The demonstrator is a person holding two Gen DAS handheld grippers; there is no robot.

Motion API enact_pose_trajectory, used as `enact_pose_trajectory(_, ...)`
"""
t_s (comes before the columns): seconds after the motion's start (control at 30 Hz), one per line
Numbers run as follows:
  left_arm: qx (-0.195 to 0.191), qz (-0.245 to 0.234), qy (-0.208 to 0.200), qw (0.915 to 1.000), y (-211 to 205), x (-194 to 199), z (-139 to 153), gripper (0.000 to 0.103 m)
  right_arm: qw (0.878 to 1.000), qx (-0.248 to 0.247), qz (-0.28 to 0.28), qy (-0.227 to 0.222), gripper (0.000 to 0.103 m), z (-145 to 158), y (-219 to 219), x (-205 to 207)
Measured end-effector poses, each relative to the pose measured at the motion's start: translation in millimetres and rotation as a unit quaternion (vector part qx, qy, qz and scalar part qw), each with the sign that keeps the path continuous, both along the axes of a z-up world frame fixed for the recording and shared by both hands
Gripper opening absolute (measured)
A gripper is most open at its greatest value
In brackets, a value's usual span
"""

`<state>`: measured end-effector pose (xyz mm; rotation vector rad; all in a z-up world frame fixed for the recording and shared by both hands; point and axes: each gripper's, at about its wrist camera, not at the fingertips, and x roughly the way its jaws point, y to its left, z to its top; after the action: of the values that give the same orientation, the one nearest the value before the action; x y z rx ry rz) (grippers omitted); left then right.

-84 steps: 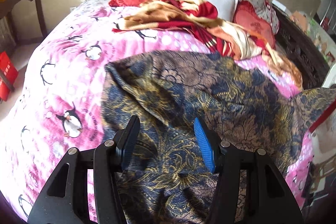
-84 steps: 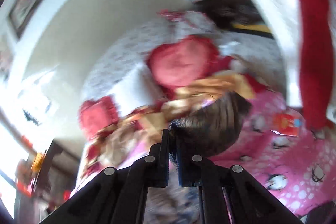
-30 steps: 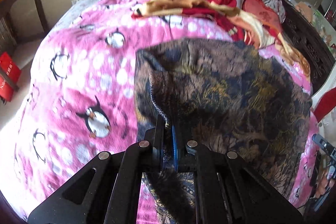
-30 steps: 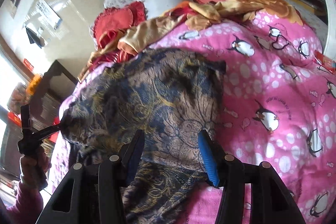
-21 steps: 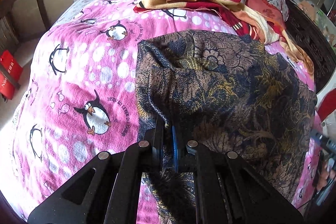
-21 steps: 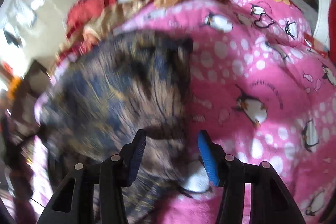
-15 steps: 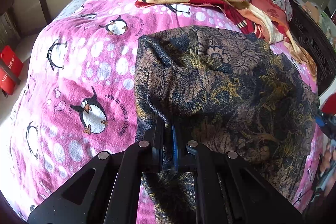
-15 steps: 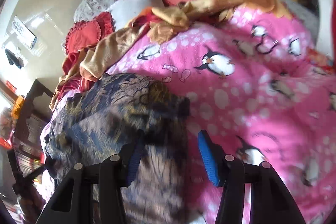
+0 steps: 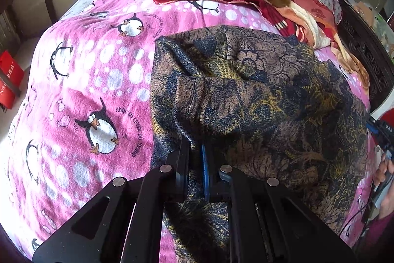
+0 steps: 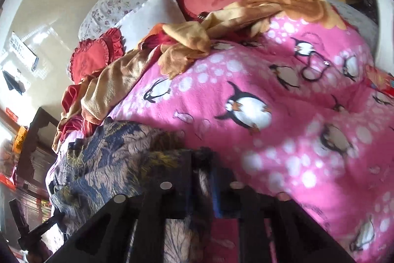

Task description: Fold small clothes

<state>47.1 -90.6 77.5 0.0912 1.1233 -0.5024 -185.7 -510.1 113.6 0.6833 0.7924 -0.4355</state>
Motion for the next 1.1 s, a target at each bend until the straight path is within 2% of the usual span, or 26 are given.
enact_pose_trajectory(0.07,0.000,0.004,-0.010,0.9999,3,-2,4,0.010,1.000,0.007,-0.013,-0.010,0.049,4,8,-19)
enact_pose_trajectory(0.23,0.002,0.005,-0.020,0.9998,5,-6,4,0.028,0.996,0.076,0.050,-0.006,0.048,-14,41,-33)
enact_pose_trajectory(0.3,0.007,0.006,-0.015,0.9998,5,-9,0,0.028,0.994,0.080,0.074,-0.002,0.025,-21,53,-36)
enact_pose_trajectory(0.33,0.007,0.006,-0.013,0.9999,5,-10,-1,0.028,0.995,0.062,0.077,0.006,0.011,-21,58,-37)
enact_pose_trajectory(0.37,0.008,0.005,-0.010,0.9999,6,-12,-1,0.028,0.996,0.029,0.080,0.013,0.005,-17,61,-40)
enact_pose_trajectory(0.47,0.003,0.004,-0.007,1.0000,10,-20,-2,0.028,0.997,-0.033,0.072,0.023,0.004,0,59,-43)
enact_pose_trajectory(0.5,0.003,0.003,-0.005,1.0000,10,-22,-3,0.028,0.995,-0.064,0.064,0.040,0.003,2,57,-42)
enact_pose_trajectory(0.53,0.007,0.001,-0.003,1.0000,10,-24,-5,0.028,0.995,-0.071,0.056,0.052,0.002,-2,54,-42)
enact_pose_trajectory(0.63,0.010,0.005,-0.002,0.9999,14,-29,-6,0.028,0.997,-0.031,0.057,0.052,0.002,-10,48,-42)
enact_pose_trajectory(0.67,0.005,0.004,-0.001,1.0000,17,-32,-4,0.028,0.997,-0.029,0.053,0.045,0.002,-6,49,-46)
enact_pose_trajectory(0.73,0.004,0.004,-0.003,1.0000,23,-37,-1,0.028,0.999,-0.014,0.043,0.022,0.015,3,52,-57)
enact_pose_trajectory(0.77,0.004,0.004,-0.005,1.0000,26,-40,2,0.028,0.999,-0.006,0.044,0.015,0.038,6,54,-62)
enact_pose_trajectory(0.8,0.002,0.004,-0.005,1.0000,29,-43,3,0.028,0.999,0.001,0.050,0.010,0.048,11,59,-67)
enact_pose_trajectory(0.83,0.000,0.004,-0.004,1.0000,32,-46,5,0.028,0.998,0.001,0.058,0.006,0.051,15,65,-71)
enact_pose_trajectory(0.93,-0.013,0.005,0.004,0.9999,43,-57,9,0.028,0.994,0.018,0.109,0.004,0.051,22,95,-71)
enact_pose_trajectory(1.03,-0.015,0.002,0.014,0.9998,55,-71,8,0.028,0.978,0.060,0.197,-0.016,0.051,27,144,-66)
enact_pose_trajectory(1.1,-0.007,-0.002,0.020,0.9998,62,-83,7,0.028,0.961,0.066,0.268,-0.015,0.051,28,188,-58)
